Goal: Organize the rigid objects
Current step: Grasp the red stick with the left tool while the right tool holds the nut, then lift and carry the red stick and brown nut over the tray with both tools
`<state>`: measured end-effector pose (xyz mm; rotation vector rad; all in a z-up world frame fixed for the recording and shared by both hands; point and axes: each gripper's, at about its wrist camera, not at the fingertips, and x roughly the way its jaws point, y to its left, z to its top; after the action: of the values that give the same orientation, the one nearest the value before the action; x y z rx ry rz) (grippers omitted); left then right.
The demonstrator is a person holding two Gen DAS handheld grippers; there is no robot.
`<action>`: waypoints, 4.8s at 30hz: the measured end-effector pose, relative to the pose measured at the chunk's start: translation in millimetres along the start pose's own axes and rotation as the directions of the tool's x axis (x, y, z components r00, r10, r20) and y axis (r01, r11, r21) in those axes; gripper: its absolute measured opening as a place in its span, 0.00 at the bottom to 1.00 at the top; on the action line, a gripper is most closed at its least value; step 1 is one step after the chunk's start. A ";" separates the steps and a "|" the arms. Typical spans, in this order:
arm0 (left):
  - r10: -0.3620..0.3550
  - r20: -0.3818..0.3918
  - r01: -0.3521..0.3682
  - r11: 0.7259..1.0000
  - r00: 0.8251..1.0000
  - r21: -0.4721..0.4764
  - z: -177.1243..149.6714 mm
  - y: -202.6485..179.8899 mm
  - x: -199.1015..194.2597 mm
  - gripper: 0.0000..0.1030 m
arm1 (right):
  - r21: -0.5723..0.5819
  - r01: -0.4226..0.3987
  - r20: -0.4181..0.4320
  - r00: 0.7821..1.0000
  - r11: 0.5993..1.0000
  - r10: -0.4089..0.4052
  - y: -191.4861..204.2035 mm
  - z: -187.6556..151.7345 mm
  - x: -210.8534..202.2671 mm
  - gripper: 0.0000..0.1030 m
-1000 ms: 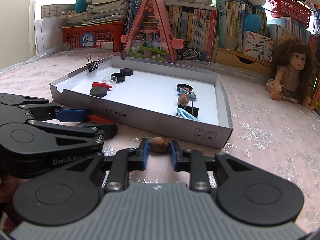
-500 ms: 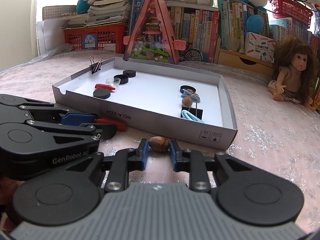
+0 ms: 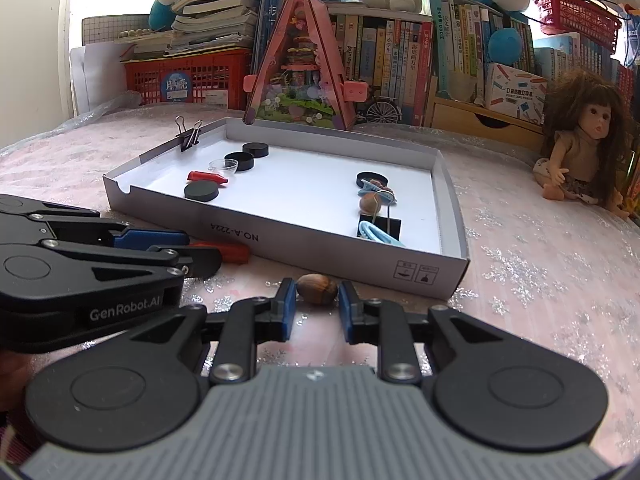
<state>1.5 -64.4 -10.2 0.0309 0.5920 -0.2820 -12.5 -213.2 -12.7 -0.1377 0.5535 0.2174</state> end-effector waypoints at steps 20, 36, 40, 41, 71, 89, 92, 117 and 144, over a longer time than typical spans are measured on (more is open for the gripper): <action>0.086 -0.028 -0.087 0.995 0.996 -0.040 2.9 19.4 1.2 0.38 | 0.042 0.025 0.003 1.000 0.999 -0.025 -10.4 -1.1 0.0 0.27; 0.025 -0.009 -0.025 0.999 1.000 -0.021 2.9 9.7 -6.5 0.45 | 0.050 0.037 0.005 0.999 0.998 -0.037 -13.3 -1.4 0.9 0.27; -0.009 -0.025 0.008 0.999 1.000 -0.049 5.2 4.0 -1.0 0.45 | 0.052 0.037 0.010 0.999 0.998 -0.038 -14.0 -1.6 0.7 0.27; -0.013 -0.028 0.011 0.998 1.000 -0.056 6.2 3.1 0.4 0.45 | 0.053 0.038 0.011 0.999 0.998 -0.038 -14.3 -1.9 0.4 0.28; 0.038 -0.007 -0.038 0.999 0.999 -0.012 5.2 -16.1 15.0 0.40 | 0.086 -0.004 0.019 1.000 0.996 0.002 -15.4 -2.8 -1.8 0.28; 0.033 0.007 -0.033 0.999 0.999 -0.013 7.9 -4.5 -3.0 0.40 | 0.079 0.000 0.029 1.000 0.997 -0.002 -9.9 3.8 -6.7 0.30; 0.050 0.002 -0.050 0.999 0.999 -0.010 5.1 -1.8 -2.7 0.40 | 0.083 0.013 0.026 1.000 0.996 -0.015 -9.7 1.7 -5.9 0.38; 0.084 -0.003 -0.084 0.996 0.996 -0.022 1.0 6.8 0.9 0.40 | 0.147 0.135 -0.006 0.991 0.980 -0.135 7.9 1.7 12.2 0.37; 0.050 0.107 -0.046 0.998 0.993 -0.037 39.0 19.3 -30.5 0.40 | 0.162 0.109 0.083 0.989 0.981 -0.123 -4.1 29.2 -13.3 0.27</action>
<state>3.9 -42.4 38.1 -0.0037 0.4876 -0.2249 -7.8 -213.9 19.3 -0.0068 0.4666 0.0658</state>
